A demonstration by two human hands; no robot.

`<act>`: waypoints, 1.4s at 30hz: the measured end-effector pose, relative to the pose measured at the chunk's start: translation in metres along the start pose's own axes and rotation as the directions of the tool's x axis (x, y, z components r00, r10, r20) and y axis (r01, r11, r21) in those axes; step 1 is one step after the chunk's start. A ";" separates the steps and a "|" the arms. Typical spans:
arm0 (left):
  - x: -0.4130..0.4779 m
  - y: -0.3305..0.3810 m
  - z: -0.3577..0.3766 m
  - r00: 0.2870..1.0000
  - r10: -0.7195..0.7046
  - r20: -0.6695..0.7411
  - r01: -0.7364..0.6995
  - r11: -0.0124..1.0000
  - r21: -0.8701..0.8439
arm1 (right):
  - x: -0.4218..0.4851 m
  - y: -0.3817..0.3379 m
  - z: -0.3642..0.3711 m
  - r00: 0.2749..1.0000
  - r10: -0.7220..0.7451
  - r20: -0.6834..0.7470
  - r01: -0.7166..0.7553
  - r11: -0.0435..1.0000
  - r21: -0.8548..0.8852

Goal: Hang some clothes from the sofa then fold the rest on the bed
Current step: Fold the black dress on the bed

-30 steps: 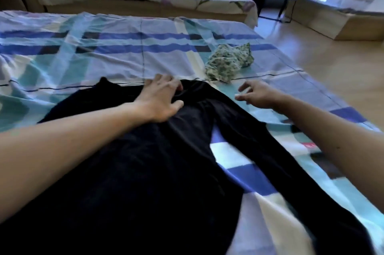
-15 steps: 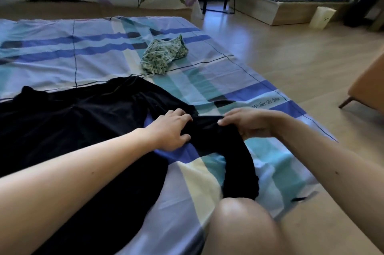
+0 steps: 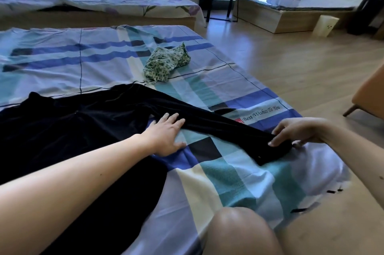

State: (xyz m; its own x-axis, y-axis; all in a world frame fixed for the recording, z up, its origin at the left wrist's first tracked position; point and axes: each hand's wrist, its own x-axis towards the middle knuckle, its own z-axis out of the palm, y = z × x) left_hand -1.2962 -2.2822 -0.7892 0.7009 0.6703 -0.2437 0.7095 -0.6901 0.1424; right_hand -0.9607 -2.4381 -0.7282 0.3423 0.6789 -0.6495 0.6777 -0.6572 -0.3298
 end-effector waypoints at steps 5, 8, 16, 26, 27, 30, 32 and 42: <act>0.000 0.002 -0.010 0.998 -0.003 -0.061 -0.001 0.998 -0.063 | -0.008 -0.036 -0.001 0.932 -0.254 -0.258 0.328 0.894 0.306; -0.007 0.010 -0.029 0.961 -0.019 -0.275 -0.079 0.936 -0.344 | -0.023 -0.085 -0.001 0.883 -0.334 -0.329 0.451 0.796 0.404; -0.064 0.005 -0.104 0.991 -0.100 -0.084 -0.090 -0.056 -0.994 | -0.060 -0.231 0.042 0.804 -0.575 -0.152 0.458 0.434 0.776; -0.137 -0.125 -0.134 0.717 -0.658 -0.230 -0.262 0.052 -0.964 | -0.012 -0.302 0.092 0.623 -0.694 -0.361 0.781 0.578 0.236; -0.145 -0.137 -0.135 0.693 -0.683 -0.233 -0.263 0.061 -0.963 | 0.003 -0.301 0.104 0.643 -0.706 -0.296 0.761 0.632 0.146; -0.163 -0.169 -0.132 0.620 -0.751 -0.226 -0.256 0.079 -0.963 | 0.041 -0.296 0.136 0.704 -0.670 -0.236 0.652 0.741 -0.159; -0.173 -0.190 -0.127 0.588 -0.783 -0.205 -0.240 0.073 -0.968 | 0.056 -0.300 0.153 0.718 -0.633 -0.290 0.582 0.774 -0.249; -0.195 -0.226 -0.082 0.669 -0.717 0.195 0.133 -0.143 -0.981 | 0.050 -0.344 0.201 0.522 -0.742 -0.422 0.585 0.671 -0.457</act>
State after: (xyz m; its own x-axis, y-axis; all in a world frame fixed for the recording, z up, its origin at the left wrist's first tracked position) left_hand -1.5872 -2.2349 -0.6951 -0.0547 0.8901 -0.4526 0.0632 0.4554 0.8880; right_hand -1.3075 -2.2440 -0.7855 -0.0498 0.9796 0.1947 0.9518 0.1056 -0.2880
